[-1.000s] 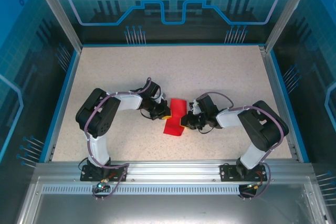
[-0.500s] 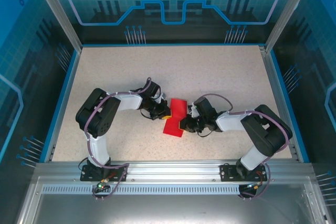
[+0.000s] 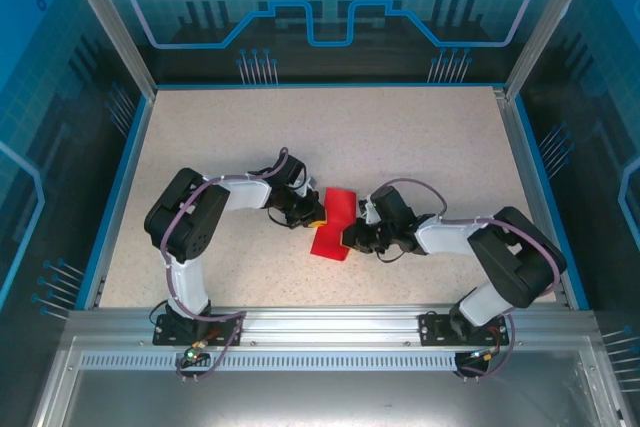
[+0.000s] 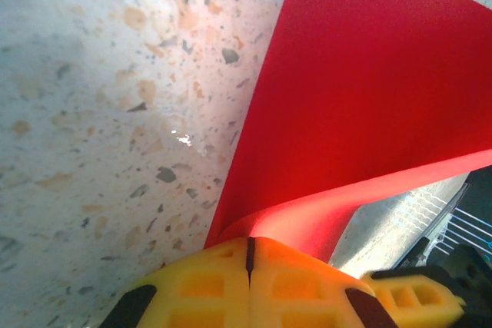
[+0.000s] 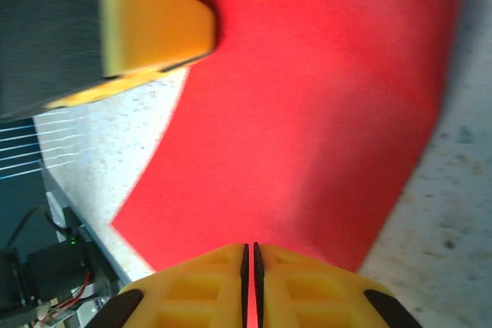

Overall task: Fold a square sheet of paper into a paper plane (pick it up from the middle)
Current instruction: Fold the square sheet of paper in half at the center of the table.

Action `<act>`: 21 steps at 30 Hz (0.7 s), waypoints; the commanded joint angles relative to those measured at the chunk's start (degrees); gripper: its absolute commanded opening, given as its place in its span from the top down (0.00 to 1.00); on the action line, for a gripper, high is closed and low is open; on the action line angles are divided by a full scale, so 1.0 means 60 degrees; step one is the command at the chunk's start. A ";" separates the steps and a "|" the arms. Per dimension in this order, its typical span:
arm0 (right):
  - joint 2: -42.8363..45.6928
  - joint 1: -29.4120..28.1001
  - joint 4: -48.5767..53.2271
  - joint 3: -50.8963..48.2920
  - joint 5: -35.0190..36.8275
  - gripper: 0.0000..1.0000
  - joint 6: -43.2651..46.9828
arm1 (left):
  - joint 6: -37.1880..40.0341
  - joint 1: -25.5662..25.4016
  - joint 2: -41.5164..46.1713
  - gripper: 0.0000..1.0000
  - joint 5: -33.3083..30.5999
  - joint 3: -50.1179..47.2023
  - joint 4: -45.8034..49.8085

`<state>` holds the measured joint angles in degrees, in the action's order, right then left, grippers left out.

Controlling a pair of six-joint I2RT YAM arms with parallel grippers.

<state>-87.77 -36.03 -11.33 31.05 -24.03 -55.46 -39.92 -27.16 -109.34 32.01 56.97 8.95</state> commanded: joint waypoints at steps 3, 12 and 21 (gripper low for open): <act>-0.0179 -0.0290 -0.0336 -0.0219 -0.0013 0.86 -0.0367 | 0.0288 -0.0146 -0.0659 1.00 -0.0764 -0.0223 0.1105; -0.1187 -0.0387 -0.0531 -0.0327 0.0104 0.87 -0.0457 | 0.0303 -0.0147 -0.0647 1.00 -0.0765 -0.0215 0.1139; 0.0016 -0.0654 0.0289 -0.0107 0.0311 0.87 -0.0294 | 0.0362 -0.0146 -0.0644 1.00 -0.0765 -0.0208 0.1204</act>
<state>-90.28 -38.17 -12.80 29.93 -23.40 -58.06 -38.85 -27.18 -109.45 32.01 57.23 9.41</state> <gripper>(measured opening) 0.128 0.048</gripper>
